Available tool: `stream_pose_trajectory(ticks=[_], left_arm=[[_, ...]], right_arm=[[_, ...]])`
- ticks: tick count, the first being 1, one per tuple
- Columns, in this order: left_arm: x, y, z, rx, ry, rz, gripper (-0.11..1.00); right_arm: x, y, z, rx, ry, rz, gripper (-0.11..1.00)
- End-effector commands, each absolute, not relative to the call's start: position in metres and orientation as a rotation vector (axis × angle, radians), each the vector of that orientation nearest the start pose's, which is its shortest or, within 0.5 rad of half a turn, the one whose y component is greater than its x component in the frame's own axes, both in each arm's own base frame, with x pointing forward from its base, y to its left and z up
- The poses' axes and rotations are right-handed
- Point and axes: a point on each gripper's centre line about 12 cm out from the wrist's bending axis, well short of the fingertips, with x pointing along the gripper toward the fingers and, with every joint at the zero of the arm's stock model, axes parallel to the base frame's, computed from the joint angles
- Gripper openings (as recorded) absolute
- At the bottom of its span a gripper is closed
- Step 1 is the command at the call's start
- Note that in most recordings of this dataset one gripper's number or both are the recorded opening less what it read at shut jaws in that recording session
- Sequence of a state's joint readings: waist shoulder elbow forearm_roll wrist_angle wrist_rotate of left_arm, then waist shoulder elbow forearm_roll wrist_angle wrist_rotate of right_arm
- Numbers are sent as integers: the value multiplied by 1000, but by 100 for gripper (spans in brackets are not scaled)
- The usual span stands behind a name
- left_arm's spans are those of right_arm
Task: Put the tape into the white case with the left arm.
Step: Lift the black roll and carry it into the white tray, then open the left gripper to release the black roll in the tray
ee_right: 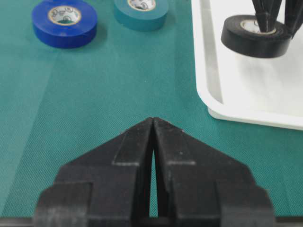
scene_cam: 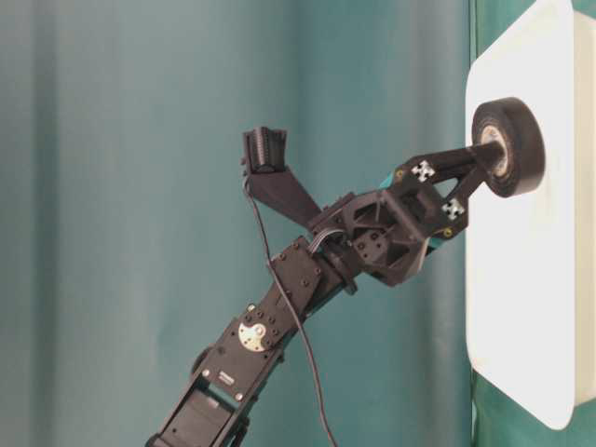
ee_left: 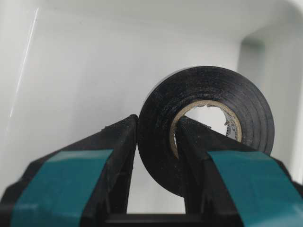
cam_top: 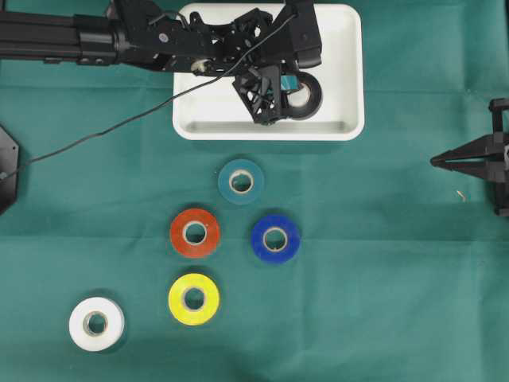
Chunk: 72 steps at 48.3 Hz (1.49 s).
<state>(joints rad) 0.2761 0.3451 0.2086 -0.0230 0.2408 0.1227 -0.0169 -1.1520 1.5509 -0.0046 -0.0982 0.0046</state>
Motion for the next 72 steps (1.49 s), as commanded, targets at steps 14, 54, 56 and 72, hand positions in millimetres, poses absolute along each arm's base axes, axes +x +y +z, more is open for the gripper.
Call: stream_pose_trajectory(ticks=[14, 54, 56, 72], left_arm=[[488, 133, 166, 6, 721, 213, 26], [465, 117, 184, 50, 718, 182, 98], [458, 116, 188, 49, 717, 183, 98], [401, 82, 204, 61, 721, 140, 98]], right_arm=[[142, -3, 156, 3, 285, -18, -9], [142, -3, 156, 1, 287, -17, -9], [142, -3, 156, 1, 287, -17, -9], [141, -3, 156, 1, 285, -17, -9]])
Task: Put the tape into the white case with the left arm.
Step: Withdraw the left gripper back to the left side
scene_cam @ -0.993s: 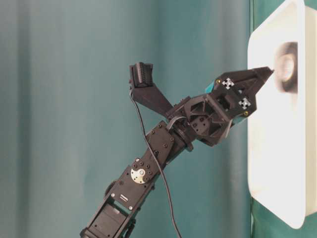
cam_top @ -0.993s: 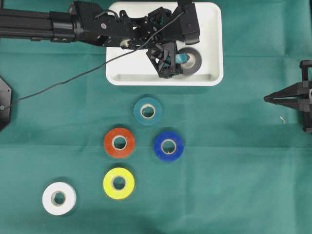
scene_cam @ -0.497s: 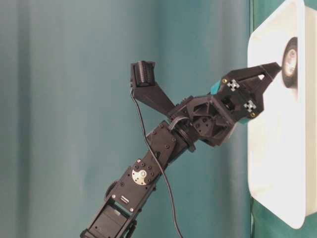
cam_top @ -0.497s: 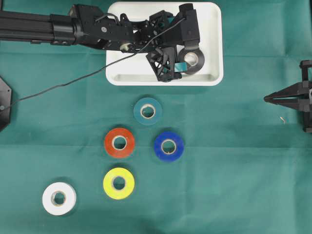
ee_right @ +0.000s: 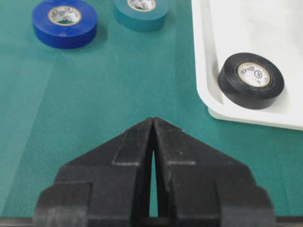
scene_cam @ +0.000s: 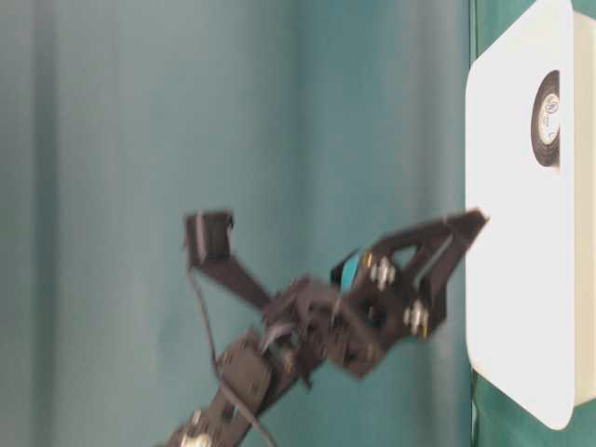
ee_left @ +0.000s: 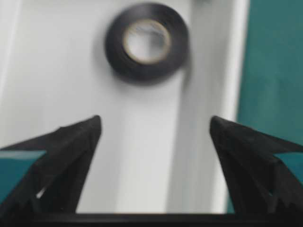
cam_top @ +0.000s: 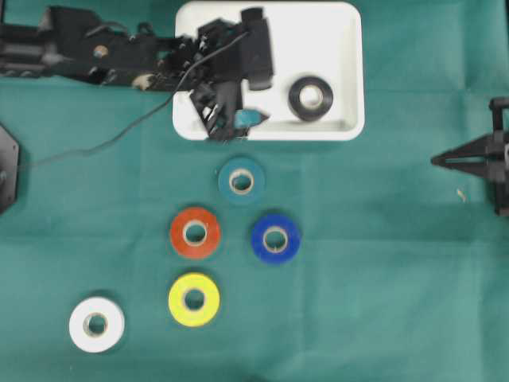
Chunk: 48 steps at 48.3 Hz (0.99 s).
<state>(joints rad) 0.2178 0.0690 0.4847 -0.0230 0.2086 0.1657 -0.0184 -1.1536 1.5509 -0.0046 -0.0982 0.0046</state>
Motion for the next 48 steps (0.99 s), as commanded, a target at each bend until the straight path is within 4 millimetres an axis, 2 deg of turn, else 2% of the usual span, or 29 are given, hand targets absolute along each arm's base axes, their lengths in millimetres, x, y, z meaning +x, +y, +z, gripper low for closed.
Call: stream_pose_trajectory(ticks=[1, 10, 26, 48], left_arm=[[398, 80, 205, 61, 717, 138, 98], [375, 65, 216, 75, 667, 116, 98], [340, 45, 207, 85, 667, 81, 98], [278, 29, 216, 93, 601, 59, 98]], right_arm=[[141, -3, 156, 1, 287, -19, -9], [141, -3, 156, 1, 285, -17, -9], [141, -3, 156, 1, 287, -17, -9], [142, -3, 157, 3, 284, -18, -9]])
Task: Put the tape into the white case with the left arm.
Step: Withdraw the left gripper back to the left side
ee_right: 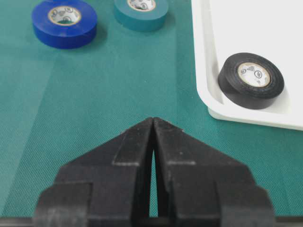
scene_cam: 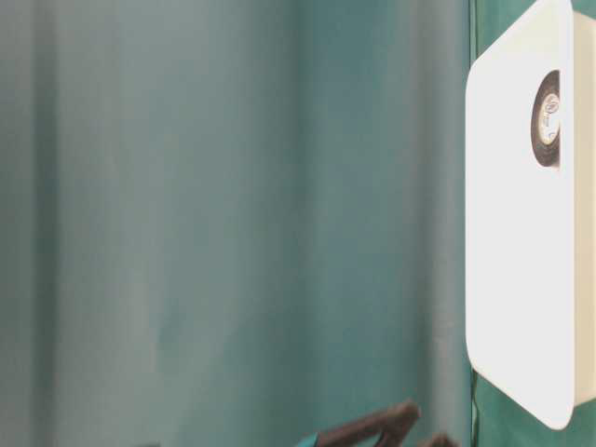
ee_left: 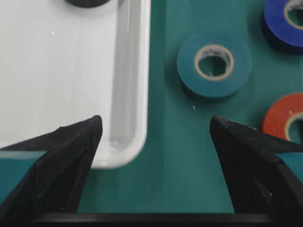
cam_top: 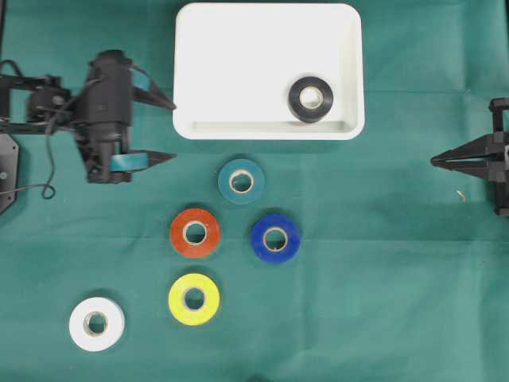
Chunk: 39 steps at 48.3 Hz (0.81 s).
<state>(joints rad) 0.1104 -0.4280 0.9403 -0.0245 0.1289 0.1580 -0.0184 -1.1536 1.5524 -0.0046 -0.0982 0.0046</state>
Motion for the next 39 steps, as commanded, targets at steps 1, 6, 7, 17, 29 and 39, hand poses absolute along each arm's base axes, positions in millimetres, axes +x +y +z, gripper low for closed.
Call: stream_pose_trajectory(ticks=[1, 6, 7, 17, 29, 39], left_arm=[[275, 28, 216, 94, 600, 57, 98], [263, 21, 211, 103, 602, 35, 98], [262, 19, 210, 104, 601, 29, 98], [253, 8, 203, 115, 617, -12, 98], [252, 7, 201, 117, 625, -17, 98], [252, 7, 200, 115, 626, -16, 98]], right_arm=[[141, -3, 156, 1, 285, -17, -9], [141, -3, 156, 1, 285, -17, -9], [141, -3, 156, 1, 285, -17, -9], [141, -3, 156, 3, 287, -18, -9], [142, -3, 157, 1, 285, -17, -9], [141, -3, 156, 1, 287, -17, -9]])
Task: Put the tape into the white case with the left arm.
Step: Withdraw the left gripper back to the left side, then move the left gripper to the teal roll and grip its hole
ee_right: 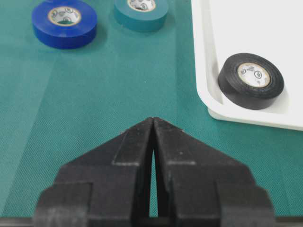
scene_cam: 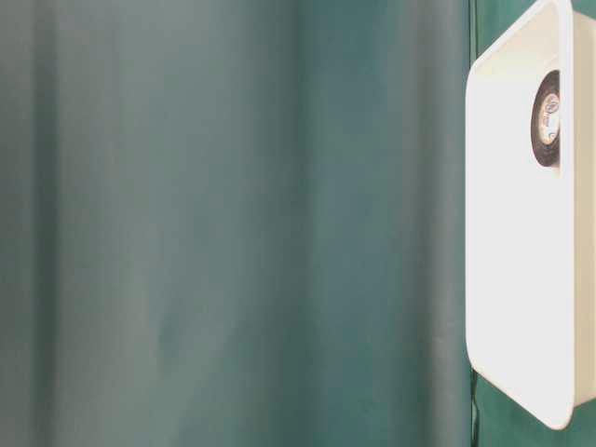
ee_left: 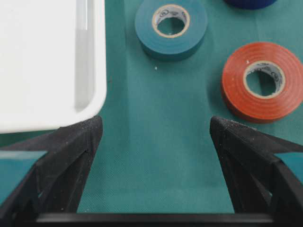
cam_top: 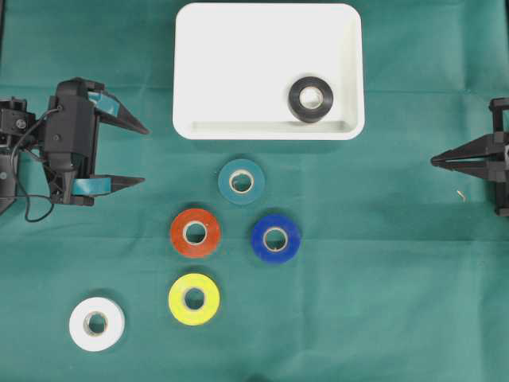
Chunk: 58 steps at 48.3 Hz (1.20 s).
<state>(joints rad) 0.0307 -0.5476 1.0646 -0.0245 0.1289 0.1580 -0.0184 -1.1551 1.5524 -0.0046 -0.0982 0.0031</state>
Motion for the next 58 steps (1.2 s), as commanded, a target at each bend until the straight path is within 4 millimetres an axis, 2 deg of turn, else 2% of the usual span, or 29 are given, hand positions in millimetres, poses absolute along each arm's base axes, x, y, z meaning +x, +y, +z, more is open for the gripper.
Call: stream_pose_trajectory(ticks=[1, 18, 29, 47, 58], left_arm=[[252, 7, 200, 115, 626, -16, 97], [265, 7, 198, 104, 643, -13, 97], [288, 5, 187, 91, 687, -21, 97], [335, -15, 169, 115, 753, -84, 97], [352, -18, 158, 118, 779, -91, 97]], right_arm=[[142, -3, 157, 1, 285, -17, -9], [142, -3, 157, 1, 285, -17, -9], [141, -3, 156, 1, 287, -17, -9], [141, -3, 156, 1, 287, -17, -9], [142, -3, 157, 3, 285, -19, -9]])
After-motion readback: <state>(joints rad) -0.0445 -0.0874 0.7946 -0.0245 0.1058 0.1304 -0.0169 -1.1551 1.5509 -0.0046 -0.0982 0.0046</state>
